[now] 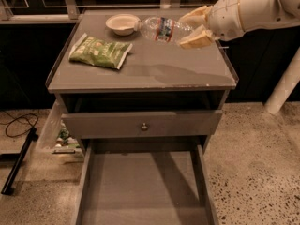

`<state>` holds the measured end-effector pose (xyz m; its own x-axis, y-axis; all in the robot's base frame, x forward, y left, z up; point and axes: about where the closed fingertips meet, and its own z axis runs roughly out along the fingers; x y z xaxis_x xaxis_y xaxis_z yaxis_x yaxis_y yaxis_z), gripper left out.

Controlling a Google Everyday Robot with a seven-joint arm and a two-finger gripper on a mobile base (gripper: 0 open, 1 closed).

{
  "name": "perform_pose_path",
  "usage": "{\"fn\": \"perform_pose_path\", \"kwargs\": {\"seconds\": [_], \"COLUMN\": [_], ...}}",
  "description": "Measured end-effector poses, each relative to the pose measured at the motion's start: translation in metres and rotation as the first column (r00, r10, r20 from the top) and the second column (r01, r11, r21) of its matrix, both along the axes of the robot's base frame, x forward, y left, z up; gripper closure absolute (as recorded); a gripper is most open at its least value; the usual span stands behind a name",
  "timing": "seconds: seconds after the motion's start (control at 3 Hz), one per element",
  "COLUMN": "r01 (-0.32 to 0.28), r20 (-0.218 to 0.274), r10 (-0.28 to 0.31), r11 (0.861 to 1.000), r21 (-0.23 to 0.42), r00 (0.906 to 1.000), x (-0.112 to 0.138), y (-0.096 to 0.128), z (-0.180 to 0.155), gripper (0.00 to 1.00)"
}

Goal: Pick water bottle from middle drawer and place on counter

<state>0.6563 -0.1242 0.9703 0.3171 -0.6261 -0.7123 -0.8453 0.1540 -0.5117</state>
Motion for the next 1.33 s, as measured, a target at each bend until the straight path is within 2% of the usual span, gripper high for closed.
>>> {"fn": "perform_pose_path", "kwargs": {"seconds": [0.33, 0.67, 1.0, 1.33], "r01": [0.02, 0.067, 0.169, 0.223], "r20": [-0.034, -0.089, -0.118, -0.145], "r10": [-0.019, -0.067, -0.185, -0.262], "r11": [0.999, 0.998, 0.977, 0.945], "r21": [0.034, 0.001, -0.132, -0.239], "r00": [0.9993, 0.9938, 0.9757, 0.9541], "x": [0.037, 0.06, 0.083, 0.097], "y": [-0.007, -0.012, -0.012, -0.013], "z": [0.003, -0.005, -0.017, -0.041], "gripper": [1.0, 1.0, 1.0, 1.0]}}
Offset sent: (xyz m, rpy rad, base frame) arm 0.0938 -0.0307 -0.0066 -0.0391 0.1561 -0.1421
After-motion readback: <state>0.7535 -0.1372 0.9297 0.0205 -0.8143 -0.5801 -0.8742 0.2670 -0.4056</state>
